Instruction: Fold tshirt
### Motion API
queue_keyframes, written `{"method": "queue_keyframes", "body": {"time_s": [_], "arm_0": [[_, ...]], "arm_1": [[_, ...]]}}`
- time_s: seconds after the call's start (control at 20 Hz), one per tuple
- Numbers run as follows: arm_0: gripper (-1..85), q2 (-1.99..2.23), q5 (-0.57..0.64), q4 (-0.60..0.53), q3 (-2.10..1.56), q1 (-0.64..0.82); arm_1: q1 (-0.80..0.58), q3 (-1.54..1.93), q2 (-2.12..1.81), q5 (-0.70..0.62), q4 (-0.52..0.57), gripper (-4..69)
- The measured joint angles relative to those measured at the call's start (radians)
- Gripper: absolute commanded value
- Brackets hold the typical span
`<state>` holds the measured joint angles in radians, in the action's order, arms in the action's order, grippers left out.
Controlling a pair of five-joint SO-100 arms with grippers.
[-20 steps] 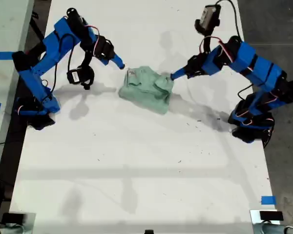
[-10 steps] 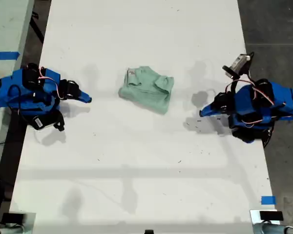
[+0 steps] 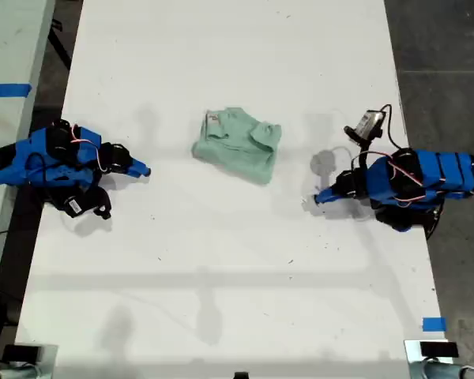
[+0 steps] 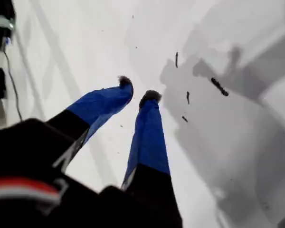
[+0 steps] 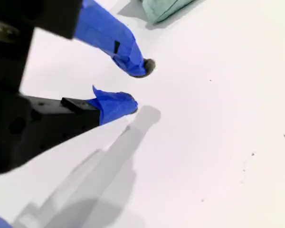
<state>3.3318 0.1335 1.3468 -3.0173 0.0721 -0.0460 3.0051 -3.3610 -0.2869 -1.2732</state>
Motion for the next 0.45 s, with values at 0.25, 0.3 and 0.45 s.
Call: {"method": "queue_keyframes", "body": {"time_s": [0.25,0.3,0.45], "arm_0": [[8.7,0.0,0.0,0.002,0.0,0.006],[8.7,0.0,0.0,0.002,0.0,0.006],[8.7,0.0,0.0,0.002,0.0,0.006]], "arm_1": [[0.002,0.0,-0.002,-0.305,0.0,4.3],[0.003,0.0,-0.002,-0.31,0.0,4.3],[0.003,0.0,-0.002,-0.31,0.0,4.3]]}}
